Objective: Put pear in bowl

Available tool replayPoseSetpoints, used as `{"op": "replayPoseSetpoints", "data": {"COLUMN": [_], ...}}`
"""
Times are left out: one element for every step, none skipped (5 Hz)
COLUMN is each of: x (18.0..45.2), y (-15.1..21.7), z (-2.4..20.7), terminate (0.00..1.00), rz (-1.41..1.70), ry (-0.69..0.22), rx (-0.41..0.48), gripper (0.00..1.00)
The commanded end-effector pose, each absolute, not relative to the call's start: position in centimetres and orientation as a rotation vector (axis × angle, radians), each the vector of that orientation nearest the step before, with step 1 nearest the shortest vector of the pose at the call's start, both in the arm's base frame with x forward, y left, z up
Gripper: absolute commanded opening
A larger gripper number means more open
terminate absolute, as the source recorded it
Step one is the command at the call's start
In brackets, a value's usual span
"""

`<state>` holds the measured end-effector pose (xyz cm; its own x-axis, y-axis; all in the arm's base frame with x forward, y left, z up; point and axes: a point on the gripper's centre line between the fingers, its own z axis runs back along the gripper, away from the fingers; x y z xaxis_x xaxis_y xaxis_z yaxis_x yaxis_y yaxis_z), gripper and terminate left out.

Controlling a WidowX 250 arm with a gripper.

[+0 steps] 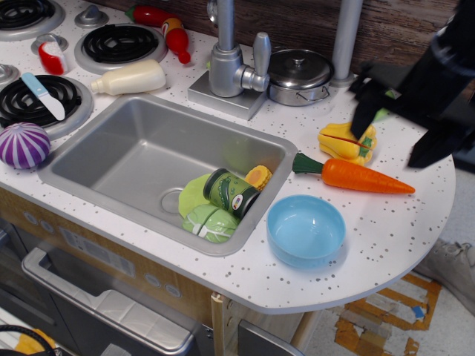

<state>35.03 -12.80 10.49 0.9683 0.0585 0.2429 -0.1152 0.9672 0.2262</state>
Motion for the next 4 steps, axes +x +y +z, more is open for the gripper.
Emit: {"op": "replayPoseSetpoints", "data": {"x": [42.7, 47.6, 50.9, 52.1], "y": [-13.0, -12.3, -11.1, -10.0], "z": [11.7, 11.0, 10.6, 9.6], "terminate": [0.0, 0.0, 0.0, 0.0], "rz": [0.091, 0.048, -0.002, -0.018], "ry": [-0.39, -0.453, -0.491, -0.507], "rx": [0.165, 0.157, 0.169, 0.174], "gripper": [1.0, 1.0, 1.0, 1.0]}}
